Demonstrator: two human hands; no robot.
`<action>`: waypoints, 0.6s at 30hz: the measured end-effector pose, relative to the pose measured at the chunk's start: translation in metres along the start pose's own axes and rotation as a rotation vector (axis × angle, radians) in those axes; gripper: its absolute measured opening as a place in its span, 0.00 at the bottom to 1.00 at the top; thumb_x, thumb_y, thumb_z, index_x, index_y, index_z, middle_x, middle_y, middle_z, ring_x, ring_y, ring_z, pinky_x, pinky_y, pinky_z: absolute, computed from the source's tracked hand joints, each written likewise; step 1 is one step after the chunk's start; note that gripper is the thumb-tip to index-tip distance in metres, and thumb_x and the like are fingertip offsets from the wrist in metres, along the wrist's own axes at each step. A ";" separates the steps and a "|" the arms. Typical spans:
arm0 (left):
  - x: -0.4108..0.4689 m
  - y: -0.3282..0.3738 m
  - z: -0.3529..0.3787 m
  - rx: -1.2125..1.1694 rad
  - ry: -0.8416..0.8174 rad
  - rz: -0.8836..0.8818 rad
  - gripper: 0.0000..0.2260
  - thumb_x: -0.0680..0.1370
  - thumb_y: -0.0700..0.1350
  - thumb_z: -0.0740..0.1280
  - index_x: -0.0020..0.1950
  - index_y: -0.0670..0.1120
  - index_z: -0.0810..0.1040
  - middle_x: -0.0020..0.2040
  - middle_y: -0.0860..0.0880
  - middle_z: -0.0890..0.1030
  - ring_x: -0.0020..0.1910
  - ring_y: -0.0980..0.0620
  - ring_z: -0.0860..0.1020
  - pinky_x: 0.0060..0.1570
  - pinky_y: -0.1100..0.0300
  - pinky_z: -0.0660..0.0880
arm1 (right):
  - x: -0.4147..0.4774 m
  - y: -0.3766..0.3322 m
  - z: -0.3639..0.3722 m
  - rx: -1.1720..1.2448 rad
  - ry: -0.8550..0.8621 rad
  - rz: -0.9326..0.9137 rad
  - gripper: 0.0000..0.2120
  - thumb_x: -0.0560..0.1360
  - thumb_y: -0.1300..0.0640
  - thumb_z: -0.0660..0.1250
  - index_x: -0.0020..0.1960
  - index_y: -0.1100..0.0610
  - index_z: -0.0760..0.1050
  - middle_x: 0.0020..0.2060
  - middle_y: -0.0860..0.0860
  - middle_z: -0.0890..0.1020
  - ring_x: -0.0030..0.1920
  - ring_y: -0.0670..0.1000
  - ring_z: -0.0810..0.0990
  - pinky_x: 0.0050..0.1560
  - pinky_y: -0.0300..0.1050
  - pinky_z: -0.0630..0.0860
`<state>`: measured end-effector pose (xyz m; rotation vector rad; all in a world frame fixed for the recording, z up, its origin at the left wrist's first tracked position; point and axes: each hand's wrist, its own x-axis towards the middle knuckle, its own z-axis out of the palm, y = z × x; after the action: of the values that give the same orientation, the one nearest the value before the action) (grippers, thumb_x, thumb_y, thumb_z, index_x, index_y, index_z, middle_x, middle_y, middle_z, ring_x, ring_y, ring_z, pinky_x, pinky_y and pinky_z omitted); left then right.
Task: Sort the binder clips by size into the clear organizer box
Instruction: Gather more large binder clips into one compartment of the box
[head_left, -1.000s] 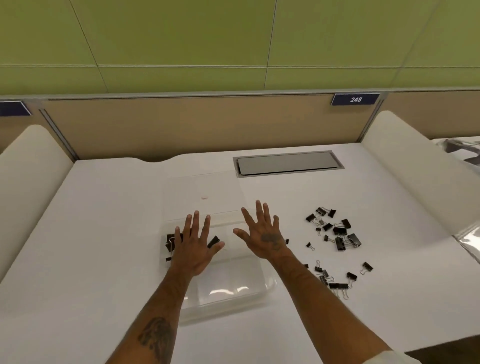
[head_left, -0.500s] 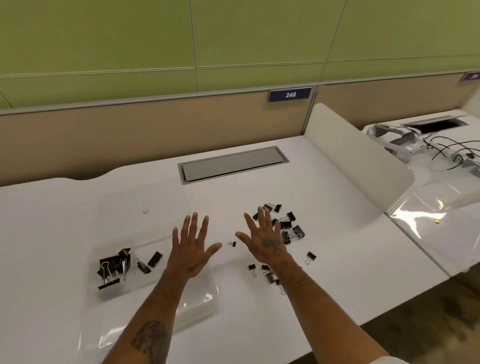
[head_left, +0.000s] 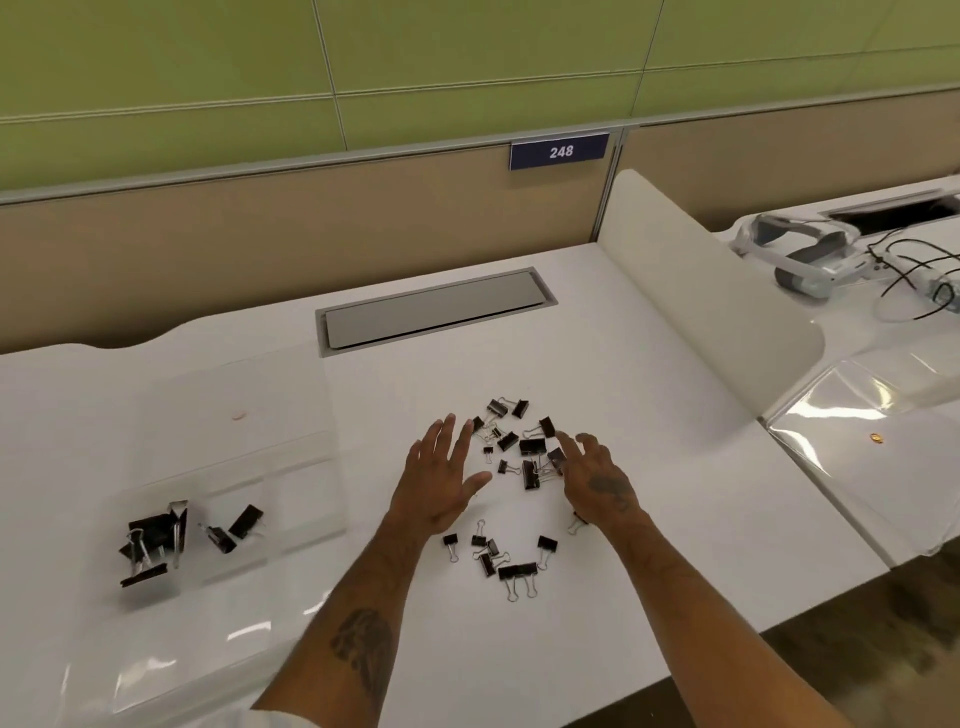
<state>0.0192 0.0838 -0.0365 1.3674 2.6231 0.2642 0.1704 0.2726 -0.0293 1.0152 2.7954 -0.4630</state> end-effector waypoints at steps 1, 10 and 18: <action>0.006 0.006 0.001 0.009 -0.011 0.011 0.38 0.74 0.69 0.37 0.79 0.49 0.43 0.80 0.45 0.46 0.78 0.46 0.46 0.74 0.48 0.51 | 0.001 0.007 0.000 0.007 -0.011 0.009 0.27 0.79 0.61 0.53 0.76 0.49 0.52 0.73 0.54 0.60 0.70 0.55 0.62 0.62 0.53 0.71; 0.061 0.038 0.008 0.025 -0.077 0.097 0.22 0.82 0.51 0.58 0.75 0.47 0.61 0.70 0.46 0.68 0.69 0.46 0.65 0.60 0.50 0.70 | 0.023 0.035 -0.001 -0.017 -0.121 -0.108 0.29 0.79 0.60 0.59 0.76 0.45 0.55 0.68 0.53 0.66 0.65 0.54 0.68 0.61 0.48 0.72; 0.083 0.054 0.017 0.114 -0.110 0.211 0.25 0.80 0.43 0.63 0.76 0.48 0.60 0.65 0.46 0.71 0.64 0.45 0.69 0.56 0.51 0.73 | 0.038 0.032 -0.003 -0.166 -0.127 -0.226 0.25 0.77 0.59 0.64 0.72 0.46 0.63 0.62 0.55 0.68 0.58 0.55 0.72 0.52 0.49 0.77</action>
<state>0.0188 0.1841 -0.0457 1.6491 2.4398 0.0644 0.1617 0.3192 -0.0430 0.6174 2.7886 -0.3002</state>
